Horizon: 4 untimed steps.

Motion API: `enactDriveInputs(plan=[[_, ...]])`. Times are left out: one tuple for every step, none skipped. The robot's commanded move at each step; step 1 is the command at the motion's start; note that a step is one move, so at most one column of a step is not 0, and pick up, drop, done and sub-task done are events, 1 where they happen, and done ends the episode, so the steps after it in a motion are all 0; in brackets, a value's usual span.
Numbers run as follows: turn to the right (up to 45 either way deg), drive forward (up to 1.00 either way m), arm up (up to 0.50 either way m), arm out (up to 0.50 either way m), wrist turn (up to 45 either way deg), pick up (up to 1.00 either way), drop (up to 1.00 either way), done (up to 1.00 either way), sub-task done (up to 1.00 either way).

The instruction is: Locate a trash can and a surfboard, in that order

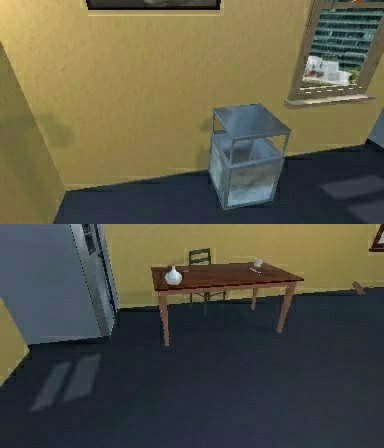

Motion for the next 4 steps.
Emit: enactDriveInputs(plan=[[0.0,0.25,0.00,0.00,0.0,0.00,0.00,0.00,0.00],[18.0,0.00,0.00,0.00,0.0,0.00,0.00,0.00,0.00],[0.0,0.00,0.00,0.00,0.0,0.00,0.00,0.00,1.00],[45.0,0.00,0.00,0.00,0.0,0.00,0.00,0.00,0.00]])
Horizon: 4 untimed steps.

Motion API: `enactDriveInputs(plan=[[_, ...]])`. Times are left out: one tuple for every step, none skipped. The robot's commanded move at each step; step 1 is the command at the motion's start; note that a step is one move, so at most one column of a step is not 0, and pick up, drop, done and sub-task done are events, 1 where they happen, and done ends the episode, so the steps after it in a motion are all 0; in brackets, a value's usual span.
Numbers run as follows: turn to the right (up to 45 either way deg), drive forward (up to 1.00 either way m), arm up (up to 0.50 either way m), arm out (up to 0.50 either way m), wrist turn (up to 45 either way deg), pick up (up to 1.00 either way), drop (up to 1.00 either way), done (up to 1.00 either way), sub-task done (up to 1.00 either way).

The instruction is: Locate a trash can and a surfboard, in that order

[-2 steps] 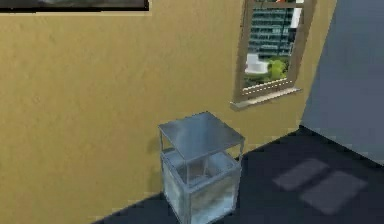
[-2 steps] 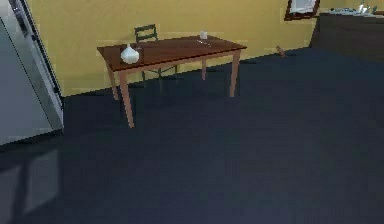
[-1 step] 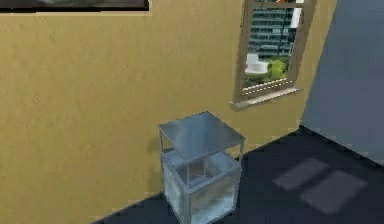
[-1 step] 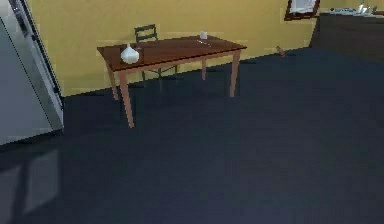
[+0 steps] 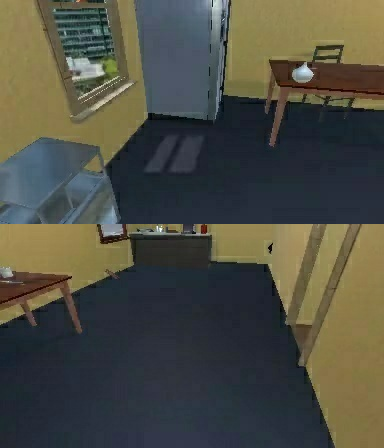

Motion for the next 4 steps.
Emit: enactDriveInputs(plan=[[45.0,0.00,0.00,0.00,0.0,0.00,0.00,0.00,0.00],[45.0,0.00,0.00,0.00,0.0,0.00,0.00,0.00,0.00],[18.0,0.00,0.00,0.00,0.0,0.00,0.00,0.00,0.00],[0.0,1.00,0.00,0.00,0.0,0.00,0.00,0.00,0.00]])
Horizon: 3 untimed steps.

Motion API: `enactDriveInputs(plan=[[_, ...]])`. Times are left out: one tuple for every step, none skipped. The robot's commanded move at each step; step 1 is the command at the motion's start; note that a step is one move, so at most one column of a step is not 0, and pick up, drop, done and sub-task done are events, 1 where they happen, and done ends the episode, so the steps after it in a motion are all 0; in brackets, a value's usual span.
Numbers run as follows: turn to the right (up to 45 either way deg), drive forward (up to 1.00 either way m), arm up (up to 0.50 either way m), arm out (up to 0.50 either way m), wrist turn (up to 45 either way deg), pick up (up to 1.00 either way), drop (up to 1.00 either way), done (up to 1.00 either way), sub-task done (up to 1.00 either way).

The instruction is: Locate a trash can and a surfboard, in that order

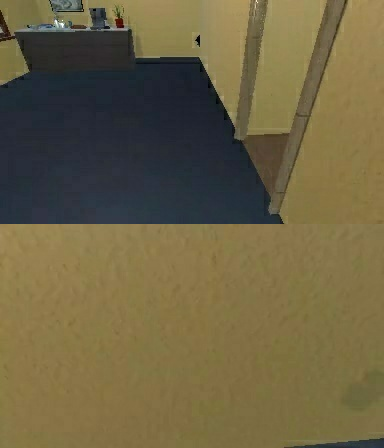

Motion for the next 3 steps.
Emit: enactDriveInputs(plan=[[0.0,1.00,0.00,0.00,0.0,0.00,0.00,0.00,0.00],[6.0,0.00,0.00,0.00,0.0,0.00,0.00,0.00,0.00],[0.0,0.30,0.00,0.00,0.0,0.00,0.00,0.00,0.00]])
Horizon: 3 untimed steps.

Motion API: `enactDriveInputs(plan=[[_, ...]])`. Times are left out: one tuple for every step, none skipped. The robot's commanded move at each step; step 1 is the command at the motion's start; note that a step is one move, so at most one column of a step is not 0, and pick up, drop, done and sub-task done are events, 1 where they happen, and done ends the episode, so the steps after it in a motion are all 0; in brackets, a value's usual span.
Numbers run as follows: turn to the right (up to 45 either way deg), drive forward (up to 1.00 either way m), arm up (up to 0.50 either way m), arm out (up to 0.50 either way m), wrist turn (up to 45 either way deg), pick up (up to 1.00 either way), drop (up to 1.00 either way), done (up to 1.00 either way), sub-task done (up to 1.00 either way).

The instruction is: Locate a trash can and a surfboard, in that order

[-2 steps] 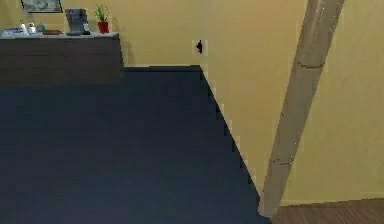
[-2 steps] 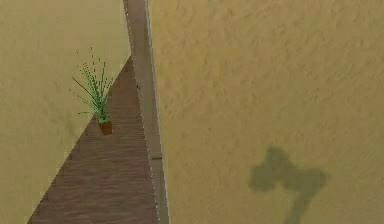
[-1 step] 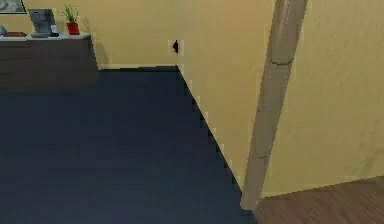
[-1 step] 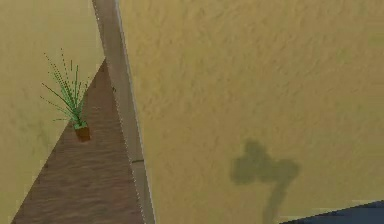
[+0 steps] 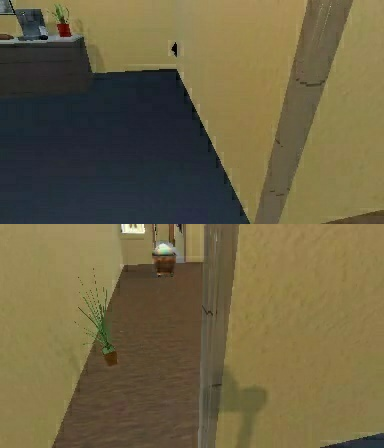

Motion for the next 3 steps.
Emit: enactDriveInputs(plan=[[42.0,0.00,0.00,0.00,0.0,0.00,0.00,0.00,0.00],[0.0,0.40,0.00,0.00,0.0,0.00,0.00,0.00,0.00],[45.0,0.00,0.00,0.00,0.0,0.00,0.00,0.00,0.00]])
